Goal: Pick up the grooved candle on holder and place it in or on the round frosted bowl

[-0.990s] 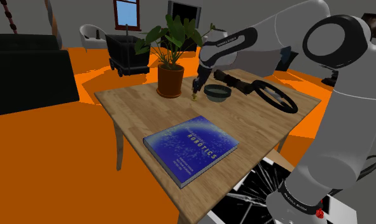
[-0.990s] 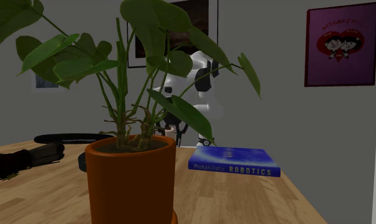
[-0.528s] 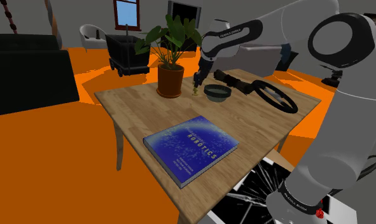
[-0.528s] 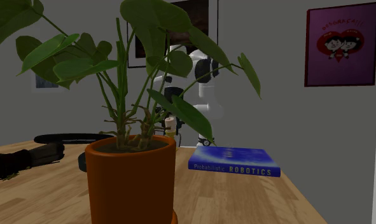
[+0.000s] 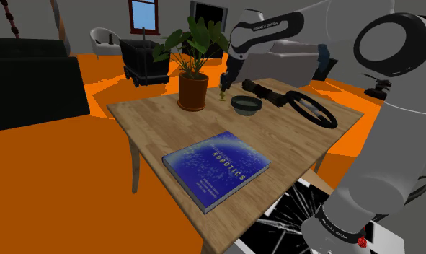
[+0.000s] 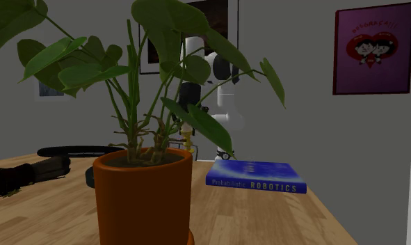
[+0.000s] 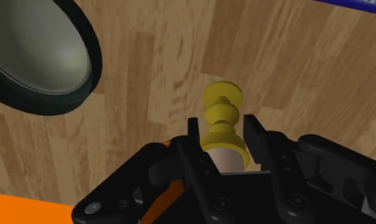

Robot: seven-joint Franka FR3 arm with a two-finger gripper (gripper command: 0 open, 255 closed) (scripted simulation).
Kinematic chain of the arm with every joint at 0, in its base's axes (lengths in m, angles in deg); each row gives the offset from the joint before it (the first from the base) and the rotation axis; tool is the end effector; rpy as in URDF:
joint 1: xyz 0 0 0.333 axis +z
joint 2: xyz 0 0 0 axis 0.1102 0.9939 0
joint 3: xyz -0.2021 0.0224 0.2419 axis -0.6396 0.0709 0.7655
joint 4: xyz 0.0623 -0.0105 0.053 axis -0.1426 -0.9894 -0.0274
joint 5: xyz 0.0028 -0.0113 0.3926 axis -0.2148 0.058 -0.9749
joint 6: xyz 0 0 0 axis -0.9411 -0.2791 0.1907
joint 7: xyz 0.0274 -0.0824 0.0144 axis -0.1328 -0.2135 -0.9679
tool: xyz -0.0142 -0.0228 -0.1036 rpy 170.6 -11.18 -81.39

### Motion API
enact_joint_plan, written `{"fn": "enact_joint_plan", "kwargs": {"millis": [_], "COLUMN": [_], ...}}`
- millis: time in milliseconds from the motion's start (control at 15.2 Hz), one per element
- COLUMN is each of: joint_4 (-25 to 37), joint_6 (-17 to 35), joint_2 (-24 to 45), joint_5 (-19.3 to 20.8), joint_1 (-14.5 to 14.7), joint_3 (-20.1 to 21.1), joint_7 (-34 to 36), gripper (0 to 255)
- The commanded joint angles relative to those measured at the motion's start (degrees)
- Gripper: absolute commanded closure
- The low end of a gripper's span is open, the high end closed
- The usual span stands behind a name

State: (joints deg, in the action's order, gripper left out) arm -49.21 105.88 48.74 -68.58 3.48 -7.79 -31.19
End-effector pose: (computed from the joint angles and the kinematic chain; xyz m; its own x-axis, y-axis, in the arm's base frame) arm 0.6103 -0.1344 0.4885 0.9720 0.1342 0.1929 0.1246 -0.9903 0.0612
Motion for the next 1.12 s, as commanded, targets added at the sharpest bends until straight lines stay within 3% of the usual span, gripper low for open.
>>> {"fn": "enact_joint_plan", "kwargs": {"millis": [0,132,594,1056], "joint_4": [1.0,2.1,7.4,16.8], "joint_6": [-1.4,-2.6,-4.9,-8.8], "joint_2": [-0.4,-0.6,3.0,9.4], "joint_5": [0.1,0.1,-3.2,-7.2], "joint_1": [0.0,0.0,-5.8,-12.5], "joint_3": [0.0,-0.1,-3.3,-5.7], "joint_7": [0.0,0.1,-9.8,-19.1], "gripper": [255,255,255,255]}}
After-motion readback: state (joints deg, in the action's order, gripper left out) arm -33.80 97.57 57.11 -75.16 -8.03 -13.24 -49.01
